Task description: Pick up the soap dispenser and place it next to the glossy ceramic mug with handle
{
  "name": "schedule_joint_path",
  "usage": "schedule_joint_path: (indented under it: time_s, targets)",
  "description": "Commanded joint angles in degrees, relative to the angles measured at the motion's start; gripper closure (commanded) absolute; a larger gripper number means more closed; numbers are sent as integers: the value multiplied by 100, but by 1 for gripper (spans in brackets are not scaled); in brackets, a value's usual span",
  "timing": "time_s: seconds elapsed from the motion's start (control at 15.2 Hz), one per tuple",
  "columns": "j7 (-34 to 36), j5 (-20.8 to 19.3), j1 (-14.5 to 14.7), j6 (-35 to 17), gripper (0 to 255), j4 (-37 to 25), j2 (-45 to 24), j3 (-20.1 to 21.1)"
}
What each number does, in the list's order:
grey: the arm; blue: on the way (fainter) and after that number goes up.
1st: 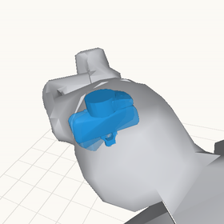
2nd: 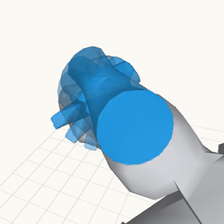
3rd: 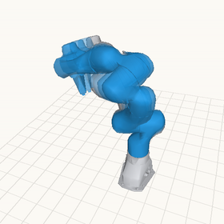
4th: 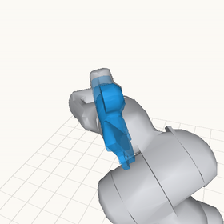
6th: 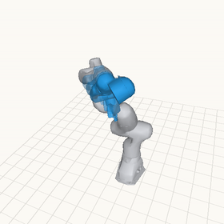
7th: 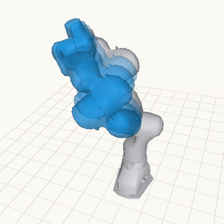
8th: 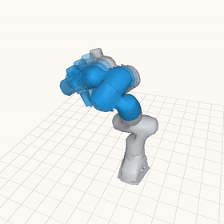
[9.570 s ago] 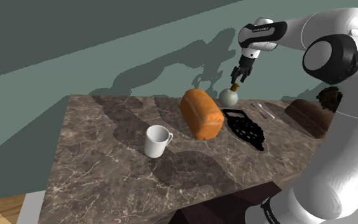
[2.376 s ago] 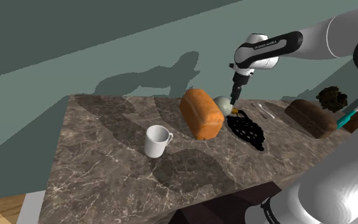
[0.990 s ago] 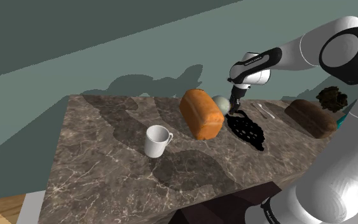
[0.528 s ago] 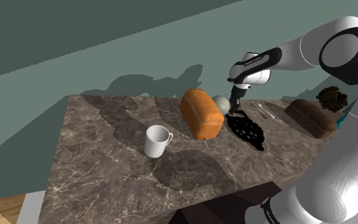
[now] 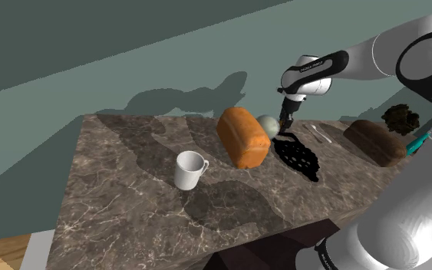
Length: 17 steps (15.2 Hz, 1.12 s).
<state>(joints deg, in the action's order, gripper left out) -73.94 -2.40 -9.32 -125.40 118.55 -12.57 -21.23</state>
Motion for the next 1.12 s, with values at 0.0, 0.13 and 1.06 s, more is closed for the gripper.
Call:
schedule_joint_path:
  time_s: [0.0, 0.13, 1.06]
  targets:
    - [8, -33, 8, 143, 255, -55, 92, -12]
    - [18, -64, 18, 283, 255, -114, 178, -20]
    - [53, -223, 69, 1285, 255, -660, 660, -41]
